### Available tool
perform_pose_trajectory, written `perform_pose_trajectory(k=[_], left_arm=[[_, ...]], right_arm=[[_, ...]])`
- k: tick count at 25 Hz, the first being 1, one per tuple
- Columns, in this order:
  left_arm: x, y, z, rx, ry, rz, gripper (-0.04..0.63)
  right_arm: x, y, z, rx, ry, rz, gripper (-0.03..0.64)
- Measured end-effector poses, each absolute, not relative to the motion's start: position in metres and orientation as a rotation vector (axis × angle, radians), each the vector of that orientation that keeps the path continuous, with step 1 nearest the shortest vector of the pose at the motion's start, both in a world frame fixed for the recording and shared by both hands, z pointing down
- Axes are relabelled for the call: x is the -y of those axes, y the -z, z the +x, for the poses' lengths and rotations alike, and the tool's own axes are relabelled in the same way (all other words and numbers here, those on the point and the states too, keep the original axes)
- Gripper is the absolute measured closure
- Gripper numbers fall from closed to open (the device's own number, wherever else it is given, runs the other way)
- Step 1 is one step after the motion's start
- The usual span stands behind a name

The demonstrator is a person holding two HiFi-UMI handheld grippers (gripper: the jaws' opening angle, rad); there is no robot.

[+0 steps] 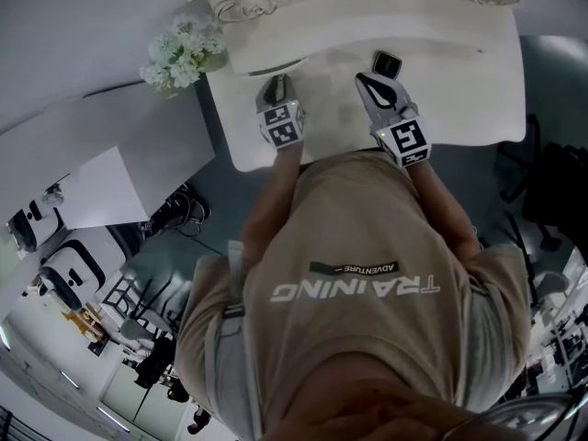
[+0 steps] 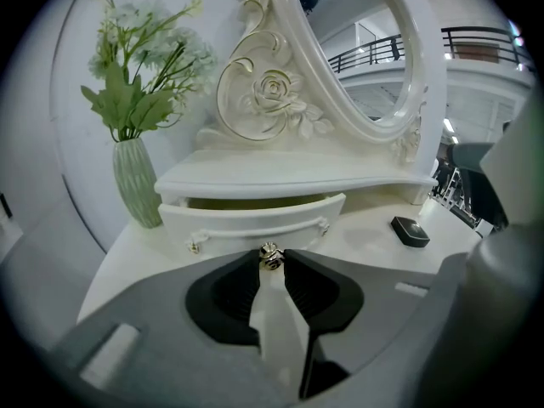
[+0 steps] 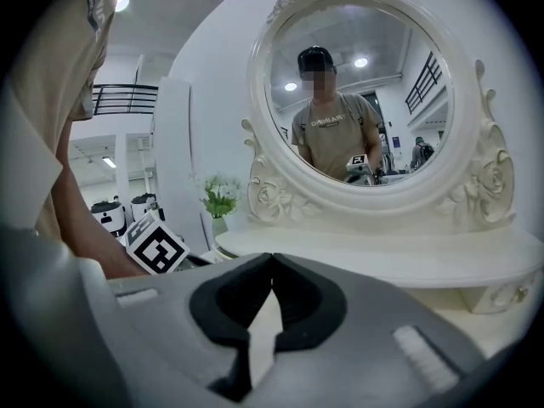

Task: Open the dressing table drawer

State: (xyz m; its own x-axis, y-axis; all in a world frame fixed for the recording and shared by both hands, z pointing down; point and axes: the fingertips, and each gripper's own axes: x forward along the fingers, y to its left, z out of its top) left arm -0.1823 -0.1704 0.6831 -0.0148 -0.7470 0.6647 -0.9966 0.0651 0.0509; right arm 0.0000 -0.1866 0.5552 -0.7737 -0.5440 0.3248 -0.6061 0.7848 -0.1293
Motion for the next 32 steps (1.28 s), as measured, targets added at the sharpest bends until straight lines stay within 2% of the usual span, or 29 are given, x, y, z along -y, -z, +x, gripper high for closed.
perform_pose_trajectory(k=[22, 29, 31, 32], left_arm=[[0.148, -0.688, -0.177, 1.811, -0.655, 1.764, 0.492], [0.131, -0.661, -0.177, 1.817, -0.629, 1.834, 0.494], [0.126, -0.646, -0.177, 1.815, -0.602, 1.864, 0.513], [0.122, -0.636, -0.177, 1.819, -0.587, 1.888, 0.546]], right_arm=[[0.165, -0.557, 0.013, 2.704, -0.331, 0.936, 0.614], [0.157, -0.554, 0.007, 2.726, -0.329, 0.955, 0.614], [0.154, -0.555, 0.005, 2.73, -0.323, 0.957, 0.614], [0.153, -0.555, 0.003, 2.732, -0.319, 0.956, 0.614]])
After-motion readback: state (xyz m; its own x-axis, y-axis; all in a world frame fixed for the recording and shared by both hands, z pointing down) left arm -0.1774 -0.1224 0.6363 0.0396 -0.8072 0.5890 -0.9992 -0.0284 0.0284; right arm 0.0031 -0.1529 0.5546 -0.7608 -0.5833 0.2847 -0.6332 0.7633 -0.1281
